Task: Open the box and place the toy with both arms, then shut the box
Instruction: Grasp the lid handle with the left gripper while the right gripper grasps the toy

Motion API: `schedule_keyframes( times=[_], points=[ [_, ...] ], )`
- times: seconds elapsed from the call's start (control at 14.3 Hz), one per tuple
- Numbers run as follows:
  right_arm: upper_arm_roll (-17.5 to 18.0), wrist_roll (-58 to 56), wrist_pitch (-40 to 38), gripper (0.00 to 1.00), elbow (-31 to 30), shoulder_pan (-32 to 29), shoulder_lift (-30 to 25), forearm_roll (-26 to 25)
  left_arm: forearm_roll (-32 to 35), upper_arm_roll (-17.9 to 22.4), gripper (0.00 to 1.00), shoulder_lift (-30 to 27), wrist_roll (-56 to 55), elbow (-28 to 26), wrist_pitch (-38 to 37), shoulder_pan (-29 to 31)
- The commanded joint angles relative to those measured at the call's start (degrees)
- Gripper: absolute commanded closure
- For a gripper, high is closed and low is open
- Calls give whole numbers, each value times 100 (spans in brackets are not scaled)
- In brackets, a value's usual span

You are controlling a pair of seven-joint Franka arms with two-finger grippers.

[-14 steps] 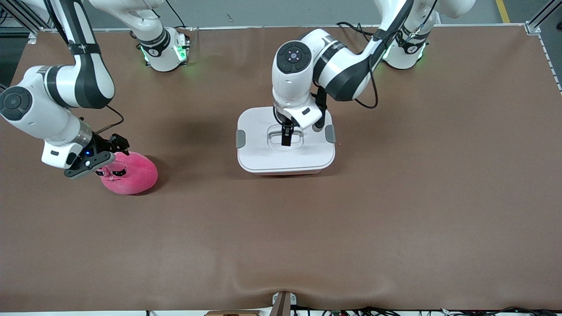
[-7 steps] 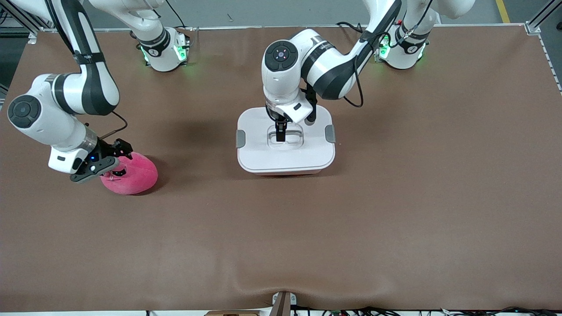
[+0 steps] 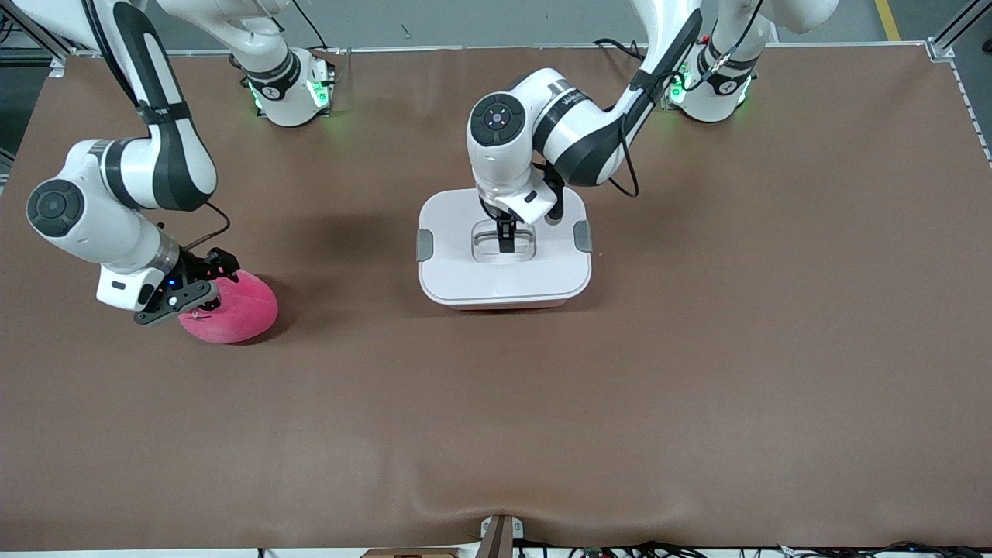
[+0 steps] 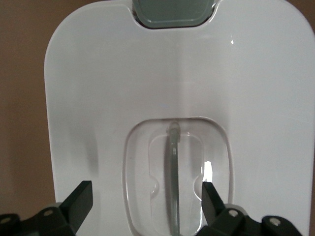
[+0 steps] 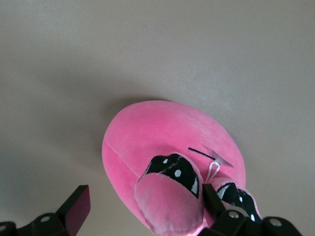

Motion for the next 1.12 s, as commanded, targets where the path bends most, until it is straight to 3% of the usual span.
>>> schedule_keyframes(
  times=[0.0, 0.07, 0.14, 0.28, 0.35, 0.49, 0.56, 0.7, 0.84, 0.98, 1.05],
  points=[
    [-22, -21, 51, 0, -27, 46, 82, -123, 119, 28, 41, -74, -185, -83, 182, -69],
    [-22, -21, 51, 0, -27, 46, 91, -123, 119, 28, 48, -65, -186, -83, 243, -104],
    [-22, -21, 42, 2, -27, 46, 100, -123, 119, 28, 47, -65, -186, -83, 253, -122],
    [-22, -21, 51, 17, -19, 37, 153, -123, 128, 28, 45, -39, -186, -92, 253, -130],
    [-22, -21, 51, 19, -18, 37, 153, -123, 163, 28, 51, -13, -186, -92, 253, -157],
    [-22, -21, 60, 27, -18, 37, 179, -123, 207, 28, 84, -12, -194, -92, 253, -210],
    [-22, -21, 103, 32, -1, 29, 232, -132, 207, 28, 95, -47, -255, -101, 235, -210],
    [-22, -21, 244, 40, -10, -6, 320, -132, 207, 37, 100, -91, -352, -101, 191, -210],
    [-22, -21, 279, 57, -1, -15, 355, -123, 207, 37, 100, -135, -353, -92, 174, -201],
    [-22, -30, 262, 94, -1, -15, 355, -123, 207, 28, 100, -188, -353, -92, 130, -175],
    [-22, -39, 245, 100, -1, -7, 347, -123, 207, 28, 100, -206, -353, -92, 121, -166]
  ],
)
